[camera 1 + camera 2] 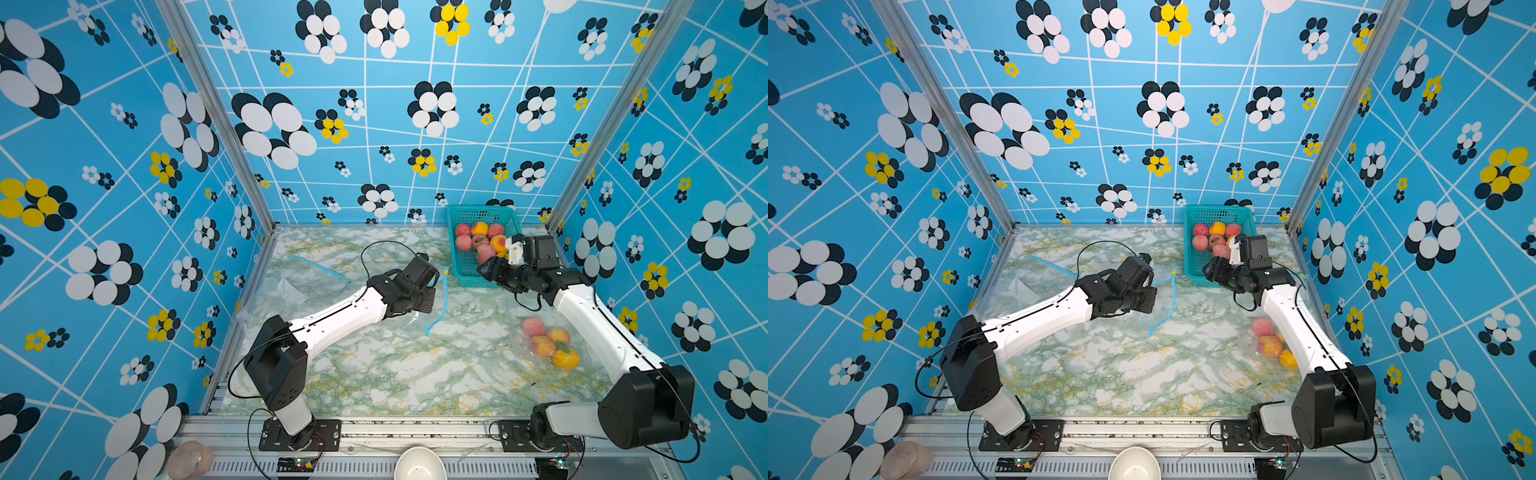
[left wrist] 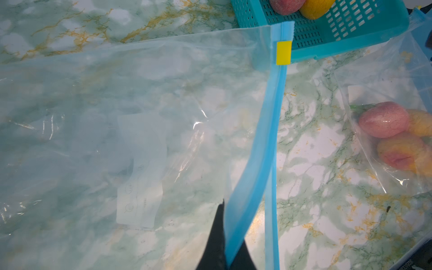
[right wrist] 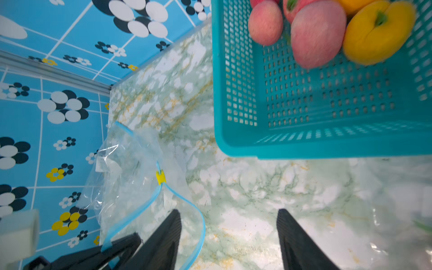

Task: Place the peach in a zip-top bag and seal the zipper
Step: Open the zipper food storage bag, then pick up the peach from the basket.

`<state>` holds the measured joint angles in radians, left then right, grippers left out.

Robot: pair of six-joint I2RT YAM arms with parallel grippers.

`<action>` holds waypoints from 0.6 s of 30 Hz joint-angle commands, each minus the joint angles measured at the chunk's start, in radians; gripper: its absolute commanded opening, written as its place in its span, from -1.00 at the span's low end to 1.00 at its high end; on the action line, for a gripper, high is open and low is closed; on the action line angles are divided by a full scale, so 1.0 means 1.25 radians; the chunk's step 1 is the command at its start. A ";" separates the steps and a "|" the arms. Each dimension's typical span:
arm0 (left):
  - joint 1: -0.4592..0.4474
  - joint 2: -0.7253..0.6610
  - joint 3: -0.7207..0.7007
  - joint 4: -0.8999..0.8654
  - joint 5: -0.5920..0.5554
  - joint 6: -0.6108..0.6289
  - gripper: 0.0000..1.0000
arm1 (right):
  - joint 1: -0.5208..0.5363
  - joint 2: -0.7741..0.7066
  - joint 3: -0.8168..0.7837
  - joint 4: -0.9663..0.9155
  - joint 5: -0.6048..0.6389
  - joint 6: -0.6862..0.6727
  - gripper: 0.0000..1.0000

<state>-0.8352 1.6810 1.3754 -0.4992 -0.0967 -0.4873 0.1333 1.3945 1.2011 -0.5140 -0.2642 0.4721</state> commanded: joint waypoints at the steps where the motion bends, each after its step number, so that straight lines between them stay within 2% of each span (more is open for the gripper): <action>1: -0.004 -0.006 0.002 0.005 0.004 -0.007 -1.00 | -0.007 0.076 0.080 -0.069 0.083 -0.070 0.35; 8: -0.018 -0.006 0.000 0.014 0.009 -0.015 -1.00 | -0.007 0.238 0.215 -0.076 0.134 -0.106 0.40; 12: -0.030 0.013 0.013 0.014 0.027 -0.008 -1.00 | -0.035 0.316 0.312 -0.136 0.240 -0.162 0.41; 15: -0.036 0.005 0.003 0.011 -0.004 0.016 -1.00 | -0.035 0.343 0.347 -0.155 0.280 -0.190 0.41; 18: -0.024 0.002 0.028 -0.011 0.028 0.027 -1.00 | -0.037 0.397 0.432 -0.209 0.303 -0.219 0.42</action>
<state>-0.8726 1.6810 1.3758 -0.4873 -0.0738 -0.4843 0.0864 1.8503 1.6501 -0.6868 0.0368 0.2630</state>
